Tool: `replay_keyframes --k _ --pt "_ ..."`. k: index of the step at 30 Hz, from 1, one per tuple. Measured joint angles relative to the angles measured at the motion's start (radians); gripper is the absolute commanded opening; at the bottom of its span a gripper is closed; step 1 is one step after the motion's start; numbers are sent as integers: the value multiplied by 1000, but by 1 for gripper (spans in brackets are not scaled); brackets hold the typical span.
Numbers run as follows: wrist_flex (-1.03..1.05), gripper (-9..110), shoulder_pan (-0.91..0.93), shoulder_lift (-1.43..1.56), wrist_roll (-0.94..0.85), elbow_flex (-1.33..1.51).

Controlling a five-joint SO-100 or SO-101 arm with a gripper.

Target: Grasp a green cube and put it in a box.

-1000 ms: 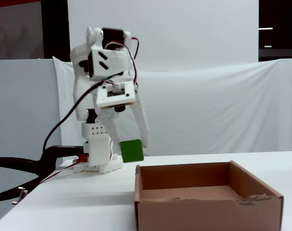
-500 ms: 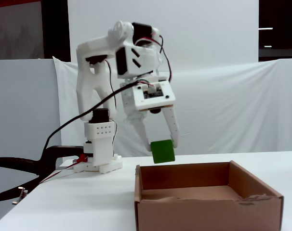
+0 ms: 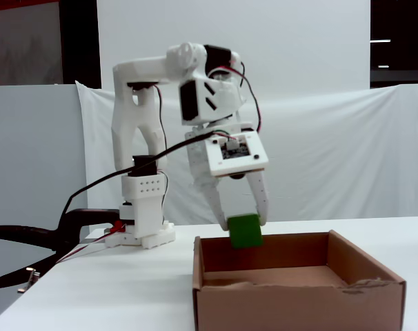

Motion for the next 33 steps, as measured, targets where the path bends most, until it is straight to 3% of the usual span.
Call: replay_keyframes --k 18,33 --pt "-186 16 64 -167 0 54" --pt "-193 25 94 -239 0 51"
